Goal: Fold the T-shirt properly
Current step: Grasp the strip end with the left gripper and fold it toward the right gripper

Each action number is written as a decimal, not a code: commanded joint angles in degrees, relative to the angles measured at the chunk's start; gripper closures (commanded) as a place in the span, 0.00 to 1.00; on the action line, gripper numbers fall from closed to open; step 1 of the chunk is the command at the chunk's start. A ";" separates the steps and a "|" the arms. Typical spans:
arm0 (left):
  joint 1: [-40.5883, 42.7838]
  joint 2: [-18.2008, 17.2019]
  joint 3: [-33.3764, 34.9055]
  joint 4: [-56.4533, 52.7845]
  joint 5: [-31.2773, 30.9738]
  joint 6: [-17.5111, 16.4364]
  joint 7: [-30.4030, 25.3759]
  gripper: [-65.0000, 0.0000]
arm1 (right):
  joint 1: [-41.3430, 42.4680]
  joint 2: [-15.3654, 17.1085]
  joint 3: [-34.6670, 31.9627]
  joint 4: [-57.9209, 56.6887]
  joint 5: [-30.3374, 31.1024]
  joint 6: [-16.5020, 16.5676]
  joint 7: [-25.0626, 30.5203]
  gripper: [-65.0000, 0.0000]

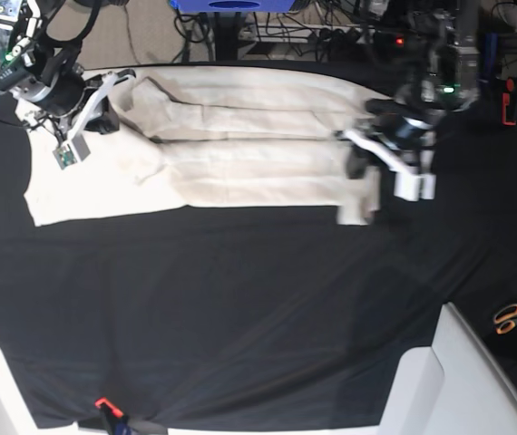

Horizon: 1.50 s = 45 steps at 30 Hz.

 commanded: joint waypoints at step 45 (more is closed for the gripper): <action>-8.42 4.85 20.74 -11.95 -0.70 5.45 -4.39 0.99 | -0.09 0.56 0.31 1.11 0.89 0.28 1.02 1.00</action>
